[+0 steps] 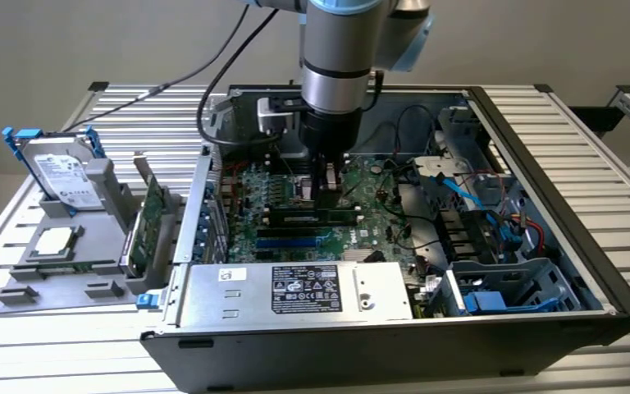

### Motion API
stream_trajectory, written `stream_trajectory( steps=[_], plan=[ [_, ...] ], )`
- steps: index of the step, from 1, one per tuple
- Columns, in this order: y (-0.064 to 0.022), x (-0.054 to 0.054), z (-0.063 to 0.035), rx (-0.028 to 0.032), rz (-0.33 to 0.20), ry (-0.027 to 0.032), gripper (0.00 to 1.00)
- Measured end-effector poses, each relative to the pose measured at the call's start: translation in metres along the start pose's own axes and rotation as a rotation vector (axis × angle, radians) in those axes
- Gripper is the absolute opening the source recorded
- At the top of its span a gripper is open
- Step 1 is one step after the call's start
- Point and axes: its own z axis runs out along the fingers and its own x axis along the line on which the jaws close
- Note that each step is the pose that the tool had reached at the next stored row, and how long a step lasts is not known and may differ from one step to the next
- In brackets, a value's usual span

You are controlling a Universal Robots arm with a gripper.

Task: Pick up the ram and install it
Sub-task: 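Insert the ram into the slot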

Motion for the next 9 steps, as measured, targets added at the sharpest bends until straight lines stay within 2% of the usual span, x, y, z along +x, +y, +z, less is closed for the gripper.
stream_trajectory(
  steps=[2,3,4,5,6,7,8,9],
  plan=[
    [0.0004,0.0006,-0.0051,-0.0023,0.000,0.0000,0.43],
    [0.0005,0.0009,-0.0073,-0.0036,0.000,-0.0001,0.37],
    [0.0006,0.0012,-0.0091,-0.0056,0.000,-0.0002,0.37],
    [0.0007,0.0013,-0.0103,-0.0081,-0.001,-0.0003,0.31],
    [0.0007,0.0014,-0.0109,-0.0107,-0.001,-0.0004,0.31],
    [0.0007,0.0014,-0.0110,-0.0125,-0.001,-0.0007,0.18],
    [0.0007,0.0014,-0.0110,-0.0131,-0.001,-0.0007,0.18],
    [0.0007,0.0014,-0.0110,-0.0131,-0.001,-0.0007,0.13]
  ],
)
